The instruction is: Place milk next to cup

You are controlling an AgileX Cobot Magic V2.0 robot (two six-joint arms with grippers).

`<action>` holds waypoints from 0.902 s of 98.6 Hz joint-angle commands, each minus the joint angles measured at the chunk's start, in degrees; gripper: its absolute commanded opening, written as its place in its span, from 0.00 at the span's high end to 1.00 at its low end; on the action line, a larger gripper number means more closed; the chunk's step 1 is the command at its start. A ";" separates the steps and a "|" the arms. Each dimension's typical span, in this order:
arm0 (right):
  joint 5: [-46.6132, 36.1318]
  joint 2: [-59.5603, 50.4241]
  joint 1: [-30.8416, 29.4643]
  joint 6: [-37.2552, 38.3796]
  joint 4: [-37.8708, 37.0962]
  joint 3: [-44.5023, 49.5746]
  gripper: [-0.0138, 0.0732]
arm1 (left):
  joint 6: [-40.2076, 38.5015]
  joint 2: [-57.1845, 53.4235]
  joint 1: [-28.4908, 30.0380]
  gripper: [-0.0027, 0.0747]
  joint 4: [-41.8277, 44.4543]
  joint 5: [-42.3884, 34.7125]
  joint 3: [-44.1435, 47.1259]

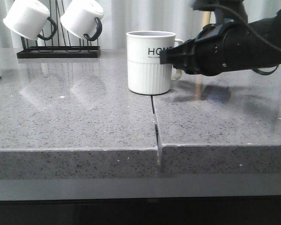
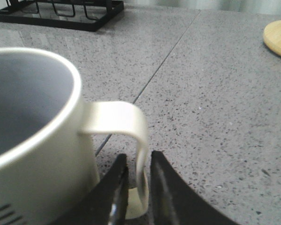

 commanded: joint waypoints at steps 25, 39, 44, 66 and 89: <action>-4.59 -14.98 -0.03 -0.18 0.07 7.75 0.71 | 0.05 -1.86 -0.46 0.99 -0.43 -4.30 2.33; -3.46 -22.45 -0.03 -0.58 0.07 13.96 0.80 | 0.05 -1.86 -0.46 0.99 -0.43 -4.30 2.33; -3.08 -25.08 -0.03 -0.70 0.07 16.05 0.82 | 0.05 -1.86 -0.46 0.99 -0.43 -4.30 2.33; -2.47 -36.51 -0.03 -0.70 0.07 25.20 0.83 | 0.05 -1.86 -0.46 0.99 -0.43 -4.30 2.33; 0.79 -46.88 -0.03 -0.70 0.07 31.31 0.89 | 0.05 -1.86 -0.46 0.99 -0.43 -4.30 2.33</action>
